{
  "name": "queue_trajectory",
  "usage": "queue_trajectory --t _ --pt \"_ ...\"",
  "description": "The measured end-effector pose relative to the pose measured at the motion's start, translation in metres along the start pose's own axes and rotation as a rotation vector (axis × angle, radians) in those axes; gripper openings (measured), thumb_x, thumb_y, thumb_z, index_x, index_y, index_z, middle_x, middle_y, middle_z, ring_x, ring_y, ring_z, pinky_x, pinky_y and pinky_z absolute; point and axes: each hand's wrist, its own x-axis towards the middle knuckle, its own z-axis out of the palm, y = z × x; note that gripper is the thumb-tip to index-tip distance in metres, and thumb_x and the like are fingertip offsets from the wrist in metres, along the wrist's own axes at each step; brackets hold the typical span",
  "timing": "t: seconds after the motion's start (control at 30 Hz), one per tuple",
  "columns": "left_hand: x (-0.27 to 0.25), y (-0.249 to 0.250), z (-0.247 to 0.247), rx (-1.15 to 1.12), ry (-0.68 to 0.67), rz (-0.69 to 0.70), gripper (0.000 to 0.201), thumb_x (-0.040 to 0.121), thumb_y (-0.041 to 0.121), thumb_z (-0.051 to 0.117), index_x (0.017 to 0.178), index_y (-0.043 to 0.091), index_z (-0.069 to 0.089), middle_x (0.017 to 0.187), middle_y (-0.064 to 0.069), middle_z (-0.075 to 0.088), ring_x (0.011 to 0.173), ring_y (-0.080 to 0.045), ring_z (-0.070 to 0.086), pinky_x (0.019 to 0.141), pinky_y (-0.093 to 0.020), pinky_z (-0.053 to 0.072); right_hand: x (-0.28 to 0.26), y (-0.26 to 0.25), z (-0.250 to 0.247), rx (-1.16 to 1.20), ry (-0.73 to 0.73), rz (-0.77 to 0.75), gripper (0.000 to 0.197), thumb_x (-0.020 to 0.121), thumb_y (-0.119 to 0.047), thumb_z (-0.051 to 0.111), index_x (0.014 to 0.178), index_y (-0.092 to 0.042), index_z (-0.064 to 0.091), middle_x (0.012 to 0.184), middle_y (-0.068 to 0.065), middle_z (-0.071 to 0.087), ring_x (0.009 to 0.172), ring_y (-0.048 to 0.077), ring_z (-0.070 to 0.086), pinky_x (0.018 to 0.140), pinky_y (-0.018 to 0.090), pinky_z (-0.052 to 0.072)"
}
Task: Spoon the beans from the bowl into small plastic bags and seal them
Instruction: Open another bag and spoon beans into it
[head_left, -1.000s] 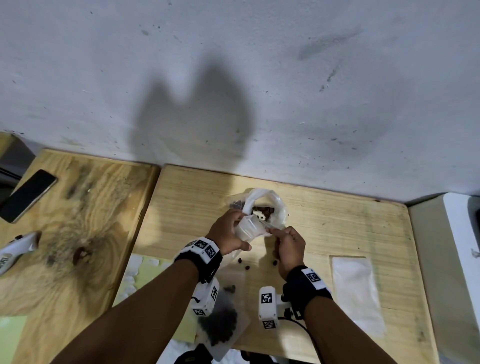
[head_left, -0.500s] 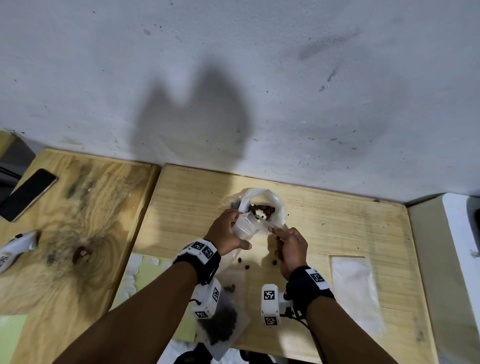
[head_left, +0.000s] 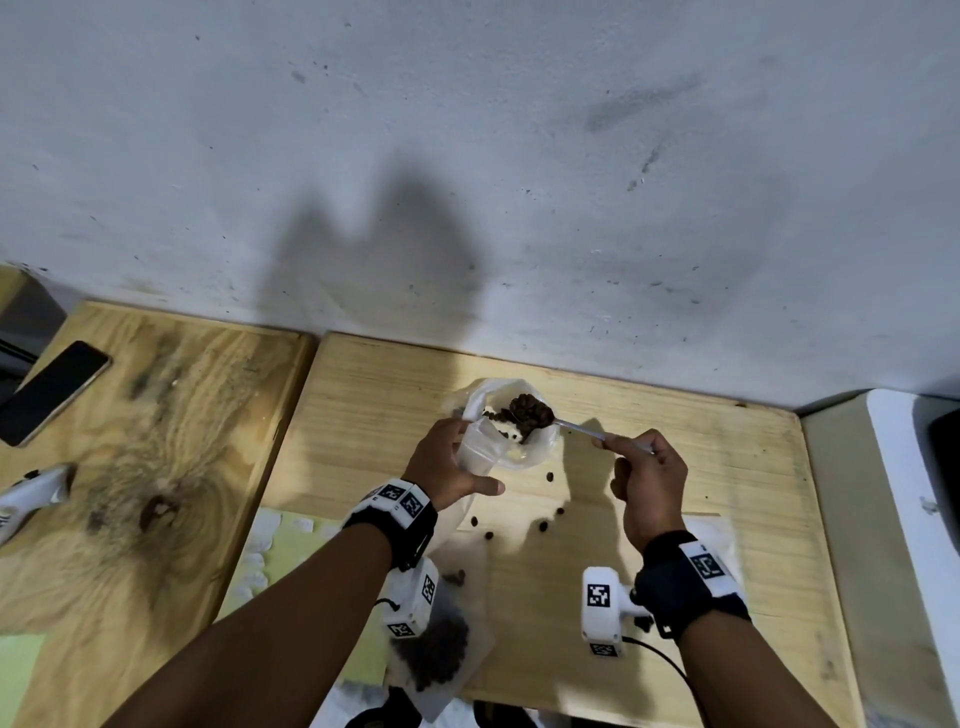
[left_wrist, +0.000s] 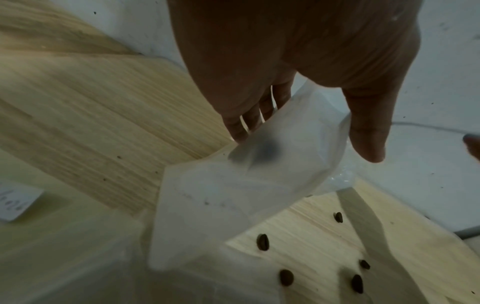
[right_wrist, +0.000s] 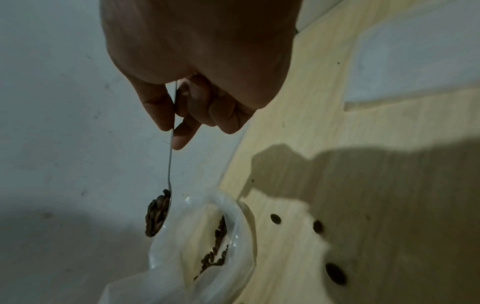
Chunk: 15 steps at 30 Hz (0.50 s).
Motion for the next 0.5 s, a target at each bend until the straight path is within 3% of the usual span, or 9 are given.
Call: queue_trajectory --t 0.1,0.17,0.27,0.33,0.37,0.43,0.5 --pt "0.0 0.001 0.002 0.02 0.0 0.009 0.1 0.048 0.029 0.096 0.134 0.02 0.045 0.132 0.002 0.051 0.116 -0.019 0.055 0.094 -0.036 0.05 -0.003 -0.013 0.002 -0.037 -0.09 -0.083 0.039 0.08 0.006 0.065 0.058 -0.016 0.042 0.076 0.028 0.061 0.043 0.015 0.022 0.046 0.025 0.017" --pt "0.0 0.001 0.004 0.024 -0.001 0.014 0.099 0.049 0.029 0.095 0.134 0.02 0.045 0.134 0.001 0.049 0.118 -0.02 0.054 0.096 -0.037 0.049 -0.004 -0.018 0.007 -0.108 -0.157 -0.149 0.032 0.077 0.0 0.071 0.064 -0.01 0.043 0.074 0.025 0.058 0.045 0.014 0.026 0.044 0.023 0.023" --pt "0.0 0.002 0.004 0.05 -0.001 0.018 0.102 0.052 0.029 0.095 0.138 0.018 0.042 0.139 0.001 0.045 0.12 -0.02 0.051 0.096 -0.034 0.047 -0.011 -0.022 0.018 -0.3 -0.246 -0.301 0.036 0.078 0.0 0.077 0.064 -0.006 0.044 0.066 0.018 0.057 0.052 0.014 0.041 0.054 0.023 0.034" --pt "-0.001 0.003 0.004 0.065 0.005 0.014 0.102 0.052 0.029 0.095 0.138 0.018 0.042 0.139 0.001 0.045 0.12 -0.02 0.051 0.096 -0.034 0.046 -0.017 -0.023 0.025 -0.401 -0.282 -0.381 0.031 0.08 0.0 0.078 0.067 -0.004 0.05 0.062 -0.006 0.065 0.052 0.007 0.045 0.055 0.019 0.036" --pt "-0.001 0.003 0.004 0.066 0.007 0.01 0.102 0.051 0.03 0.095 0.138 0.018 0.042 0.138 0.0 0.046 0.12 -0.02 0.051 0.097 -0.034 0.046 -0.019 -0.023 0.028 -0.424 -0.282 -0.407 0.027 0.081 -0.001 0.078 0.069 -0.005 0.054 0.065 -0.011 0.067 0.049 0.004 0.043 0.052 0.017 0.035" --pt "-0.001 0.003 0.003 0.066 0.014 0.019 0.103 0.049 0.032 0.095 0.137 0.019 0.043 0.138 0.0 0.045 0.121 -0.02 0.051 0.099 -0.036 0.047 -0.021 -0.024 0.031 -0.395 -0.234 -0.434 0.022 0.082 -0.003 0.078 0.074 -0.009 0.058 0.075 -0.005 0.073 0.051 0.007 0.051 0.051 0.018 0.037" --pt "-0.002 0.002 0.003 0.069 0.018 0.04 0.104 0.048 0.032 0.096 0.137 0.019 0.042 0.139 0.0 0.042 0.123 -0.019 0.049 0.101 -0.036 0.046 -0.019 -0.024 0.03 -0.268 -0.115 -0.427 0.021 0.082 -0.004 0.078 0.077 -0.009 0.058 0.082 0.01 0.073 0.069 0.016 0.065 0.059 0.022 0.045"
